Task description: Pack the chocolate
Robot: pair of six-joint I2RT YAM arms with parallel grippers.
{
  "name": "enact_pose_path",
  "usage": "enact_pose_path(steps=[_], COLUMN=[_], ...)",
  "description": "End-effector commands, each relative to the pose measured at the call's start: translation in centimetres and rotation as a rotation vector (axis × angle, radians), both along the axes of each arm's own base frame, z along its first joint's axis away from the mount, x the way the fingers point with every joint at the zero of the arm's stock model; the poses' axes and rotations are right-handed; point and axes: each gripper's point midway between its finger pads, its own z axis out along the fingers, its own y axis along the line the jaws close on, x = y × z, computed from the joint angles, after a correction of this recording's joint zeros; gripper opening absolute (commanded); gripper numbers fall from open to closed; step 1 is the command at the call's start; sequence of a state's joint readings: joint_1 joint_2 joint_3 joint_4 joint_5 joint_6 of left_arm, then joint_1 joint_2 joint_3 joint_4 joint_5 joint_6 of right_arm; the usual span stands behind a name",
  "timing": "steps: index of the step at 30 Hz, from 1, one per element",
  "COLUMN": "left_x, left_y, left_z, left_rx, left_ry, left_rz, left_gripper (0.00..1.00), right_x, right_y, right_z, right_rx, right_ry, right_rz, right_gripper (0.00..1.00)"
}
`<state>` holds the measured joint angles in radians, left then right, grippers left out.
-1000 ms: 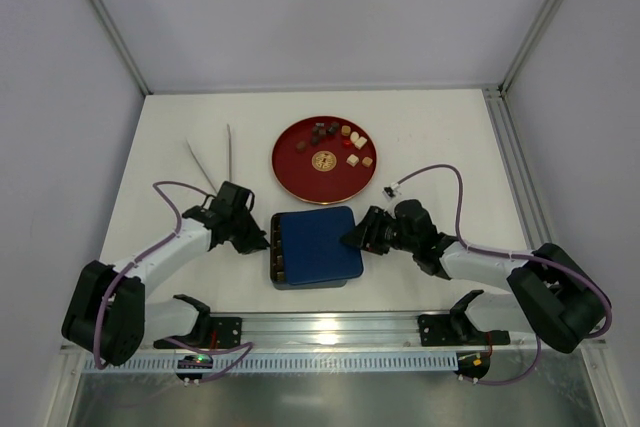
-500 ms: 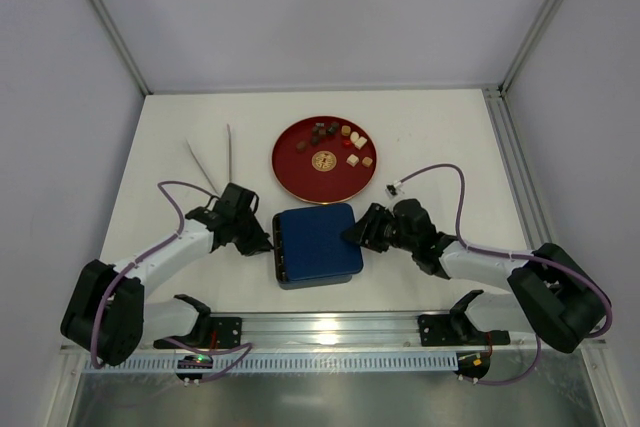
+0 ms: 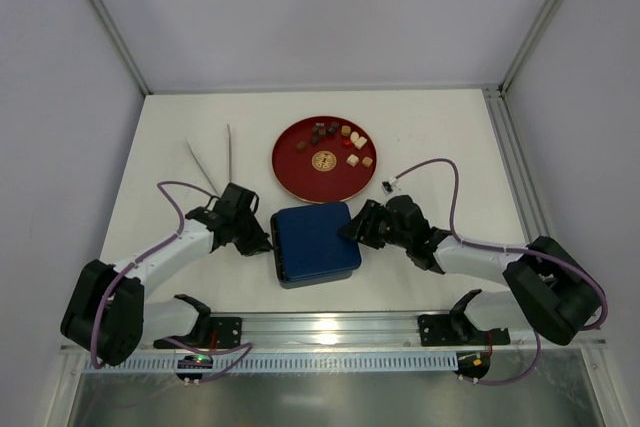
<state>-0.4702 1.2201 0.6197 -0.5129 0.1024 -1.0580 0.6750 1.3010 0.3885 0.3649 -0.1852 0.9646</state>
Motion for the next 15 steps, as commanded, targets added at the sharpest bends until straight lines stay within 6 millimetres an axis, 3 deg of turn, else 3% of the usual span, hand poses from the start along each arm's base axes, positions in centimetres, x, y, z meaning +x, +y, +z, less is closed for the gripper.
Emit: enact_pose_path(steps=[1,15], left_x=[1.10,1.42], left_y=[-1.43,-1.78], left_z=[1.31,1.49], left_rx=[-0.057,-0.061], left_ry=[-0.051,-0.051], left_rz=[-0.017,-0.033], left_gripper=[0.10,0.11], right_x=[0.54,0.31], right_y=[1.35,2.08], right_z=[1.31,1.22], right_rx=[-0.009,-0.103], right_ry=[-0.051,-0.083], right_rz=[0.027,0.055], right_gripper=[0.45,0.50])
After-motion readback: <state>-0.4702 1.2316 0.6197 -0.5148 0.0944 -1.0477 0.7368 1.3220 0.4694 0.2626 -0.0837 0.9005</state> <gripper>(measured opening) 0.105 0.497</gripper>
